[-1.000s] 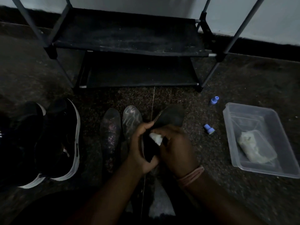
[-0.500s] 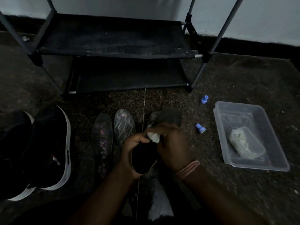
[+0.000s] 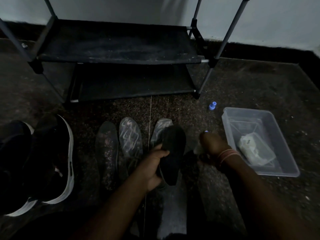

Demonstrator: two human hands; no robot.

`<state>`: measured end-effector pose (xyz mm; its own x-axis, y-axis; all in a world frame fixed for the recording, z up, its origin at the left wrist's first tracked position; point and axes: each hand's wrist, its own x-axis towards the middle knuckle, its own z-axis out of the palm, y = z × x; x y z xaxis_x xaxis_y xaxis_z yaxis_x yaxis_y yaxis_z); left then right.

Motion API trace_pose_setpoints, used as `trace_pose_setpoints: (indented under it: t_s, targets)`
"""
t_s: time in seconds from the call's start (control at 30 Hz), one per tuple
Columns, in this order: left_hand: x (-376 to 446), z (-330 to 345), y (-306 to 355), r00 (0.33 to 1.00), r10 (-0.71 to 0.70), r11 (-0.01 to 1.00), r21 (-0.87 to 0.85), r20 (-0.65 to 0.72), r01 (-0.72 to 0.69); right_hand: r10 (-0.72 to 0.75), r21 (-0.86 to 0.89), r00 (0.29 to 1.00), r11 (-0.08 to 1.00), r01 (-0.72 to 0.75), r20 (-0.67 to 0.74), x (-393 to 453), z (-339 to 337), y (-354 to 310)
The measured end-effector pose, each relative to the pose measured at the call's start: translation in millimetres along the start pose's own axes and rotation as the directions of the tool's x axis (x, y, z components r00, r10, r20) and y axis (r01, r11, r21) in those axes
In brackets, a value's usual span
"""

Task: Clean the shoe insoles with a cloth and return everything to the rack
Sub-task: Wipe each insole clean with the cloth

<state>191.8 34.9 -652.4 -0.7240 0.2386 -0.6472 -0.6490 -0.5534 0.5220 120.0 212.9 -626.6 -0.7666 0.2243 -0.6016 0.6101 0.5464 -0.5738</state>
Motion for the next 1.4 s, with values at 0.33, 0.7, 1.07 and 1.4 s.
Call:
trace_pose_setpoints:
  t_s: [0.33, 0.7, 1.07, 1.4]
  targets:
    - [0, 12, -16, 0.997, -0.045, 0.995, 0.088, 0.055, 0.040, -0.012, 0.115, 0.997, 0.993, 0.002, 0.082, -10, 2, 13]
    - [13, -11, -12, 0.745, 0.630, 0.456, 0.881, -0.217, -0.129, -0.210, -0.060, 0.970, 0.977, 0.204, -0.122, 21, -2, 40]
    - [15, -12, -17, 0.710, 0.666, 0.360, 0.932, -0.231, -0.034, -0.200, -0.154, 0.969, 0.963, 0.221, 0.143, -16, 67, 21]
    - [21, -14, -2, 0.851, 0.390, 0.812, 0.567, -0.351, -0.138, -0.048, 0.185, 0.980, 0.983, 0.011, 0.192, -19, 65, 20]
